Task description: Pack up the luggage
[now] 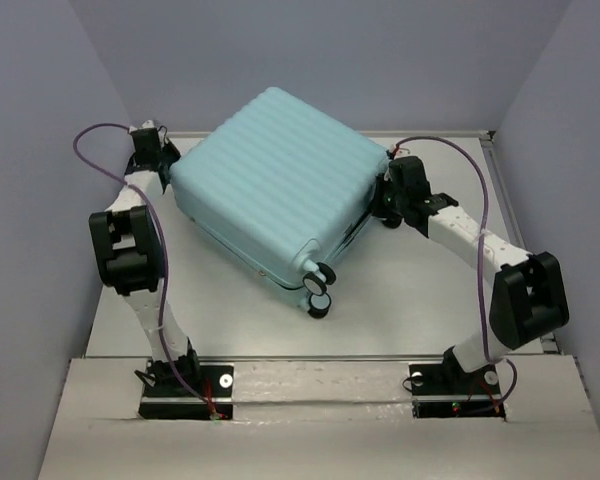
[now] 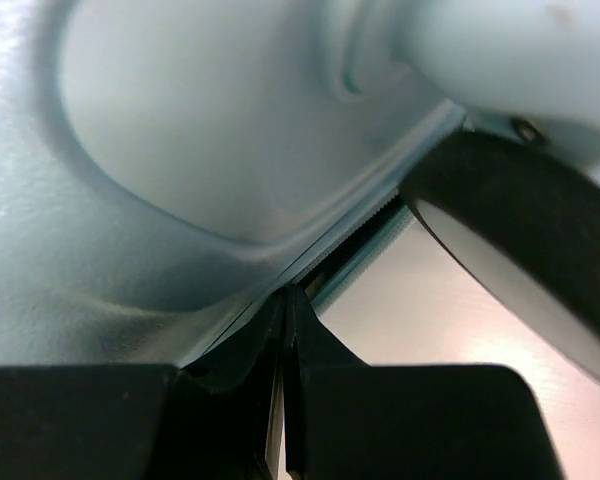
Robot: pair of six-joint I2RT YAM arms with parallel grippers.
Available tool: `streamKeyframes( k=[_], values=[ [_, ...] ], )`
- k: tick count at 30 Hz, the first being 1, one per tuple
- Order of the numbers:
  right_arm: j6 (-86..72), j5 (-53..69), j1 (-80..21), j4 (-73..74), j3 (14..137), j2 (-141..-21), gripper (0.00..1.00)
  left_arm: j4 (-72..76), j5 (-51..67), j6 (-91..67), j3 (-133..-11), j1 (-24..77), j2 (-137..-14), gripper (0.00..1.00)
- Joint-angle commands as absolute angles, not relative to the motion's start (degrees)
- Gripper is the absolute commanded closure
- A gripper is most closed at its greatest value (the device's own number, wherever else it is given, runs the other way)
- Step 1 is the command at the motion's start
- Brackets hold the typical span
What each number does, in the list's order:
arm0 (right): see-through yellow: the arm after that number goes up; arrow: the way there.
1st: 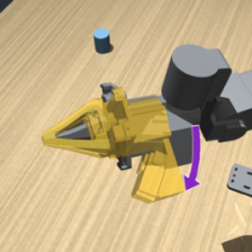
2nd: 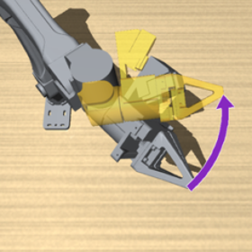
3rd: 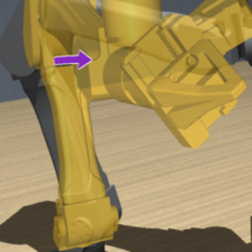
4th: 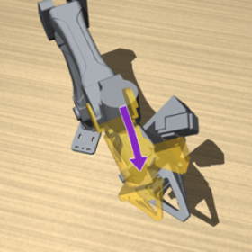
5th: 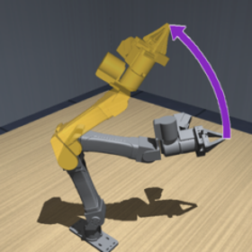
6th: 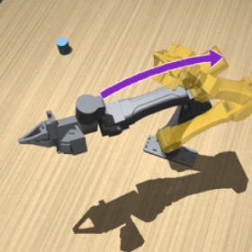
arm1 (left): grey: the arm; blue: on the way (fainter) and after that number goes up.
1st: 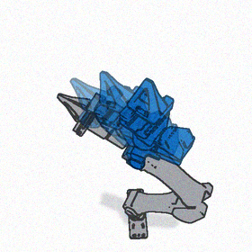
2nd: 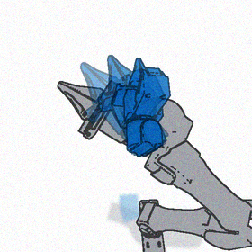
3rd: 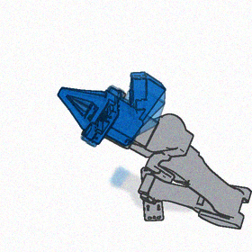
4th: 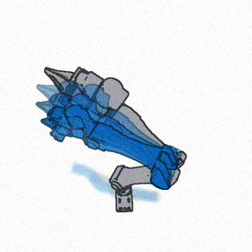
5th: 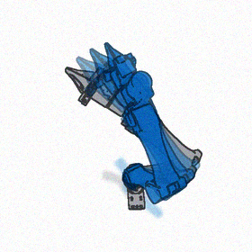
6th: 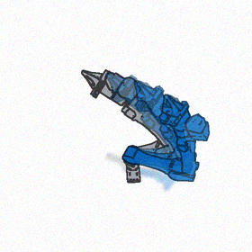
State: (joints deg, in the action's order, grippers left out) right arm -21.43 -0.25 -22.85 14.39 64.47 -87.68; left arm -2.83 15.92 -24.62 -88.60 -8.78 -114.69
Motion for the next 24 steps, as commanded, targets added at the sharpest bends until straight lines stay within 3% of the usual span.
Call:
streamKeyframes(
  k=[1, 6, 11, 14, 15, 19, 24],
  values=[
    [-20.0, 6.2, -21.2, 6.1, 77.4, -94.0, 0.93, 10.4, 15.5, -33.5, -66.5, -4.7, -99.8, 0.94],
    [-19.7, 14.8, -21.2, 10.2, 93.9, -108.4, 0.93, 13.7, 10.1, -35.1, -43.5, -1.7, -80.2, 0.94],
    [-22.8, 22.6, -21.2, 16.9, 117.5, -121.3, 0.92, 11.5, 9.5, -37.8, -30.7, 2.5, -61.0, 0.94],
    [-23.6, 21.3, -20.7, 23.1, 127.9, -126.2, 0.81, 8.8, 7.8, -38.3, -27.2, 5.0, -52.5, 0.94],
    [-23.3, 19.4, -20.7, 24.6, 131.4, -125.9, 0.72, 8.9, 7.7, -38.6, -26.5, 5.3, -51.2, 0.94],
    [-19.5, 5.7, -20.7, 24.9, 125.3, -115.4, 0.65, 9.5, 7.0, -36.8, -31.8, 5.4, -51.5, 0.94],
    [-16.3, -3.4, -20.7, 18.6, 109.7, -96.0, 0.77, 11.9, 9.9, -38.1, -40.9, 5.5, -59.7, 0.94]
  ],
)
